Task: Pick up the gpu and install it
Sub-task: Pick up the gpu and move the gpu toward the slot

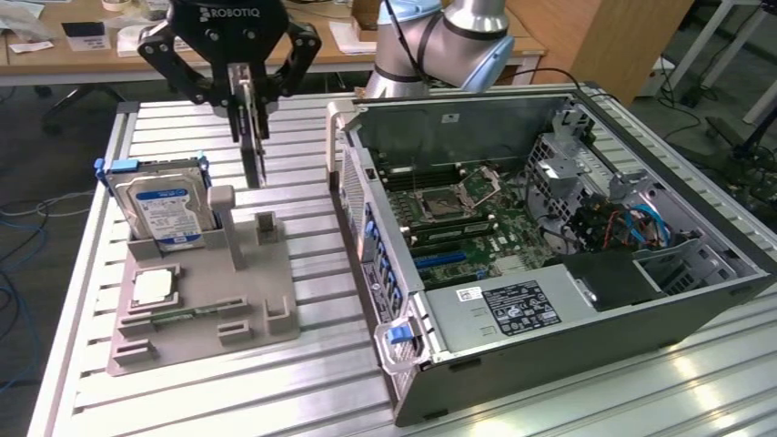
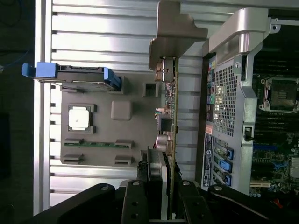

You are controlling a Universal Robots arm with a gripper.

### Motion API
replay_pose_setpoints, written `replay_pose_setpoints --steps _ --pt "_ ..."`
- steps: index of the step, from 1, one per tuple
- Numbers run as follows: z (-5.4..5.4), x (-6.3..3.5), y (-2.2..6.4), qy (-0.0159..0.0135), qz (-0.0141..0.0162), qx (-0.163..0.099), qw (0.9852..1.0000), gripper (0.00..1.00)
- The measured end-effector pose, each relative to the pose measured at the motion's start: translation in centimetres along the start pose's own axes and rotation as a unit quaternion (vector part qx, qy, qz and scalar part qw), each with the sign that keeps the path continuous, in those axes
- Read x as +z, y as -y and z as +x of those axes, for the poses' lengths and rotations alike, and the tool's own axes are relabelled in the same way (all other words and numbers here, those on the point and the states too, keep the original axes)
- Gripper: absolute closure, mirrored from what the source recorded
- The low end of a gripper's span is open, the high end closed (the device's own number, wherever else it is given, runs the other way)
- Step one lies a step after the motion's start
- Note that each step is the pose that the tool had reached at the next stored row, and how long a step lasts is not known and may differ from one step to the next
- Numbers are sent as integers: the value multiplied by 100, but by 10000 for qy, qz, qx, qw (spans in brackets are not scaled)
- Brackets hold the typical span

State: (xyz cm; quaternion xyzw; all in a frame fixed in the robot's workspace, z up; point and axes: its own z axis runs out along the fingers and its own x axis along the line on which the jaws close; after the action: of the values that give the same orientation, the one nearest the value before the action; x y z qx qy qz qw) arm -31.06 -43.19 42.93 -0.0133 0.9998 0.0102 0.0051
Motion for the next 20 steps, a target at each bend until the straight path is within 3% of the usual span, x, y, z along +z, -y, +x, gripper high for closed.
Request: replay_pose_setpoints --steps 20 --pt "-588 13 16 1 0 5 10000 72"
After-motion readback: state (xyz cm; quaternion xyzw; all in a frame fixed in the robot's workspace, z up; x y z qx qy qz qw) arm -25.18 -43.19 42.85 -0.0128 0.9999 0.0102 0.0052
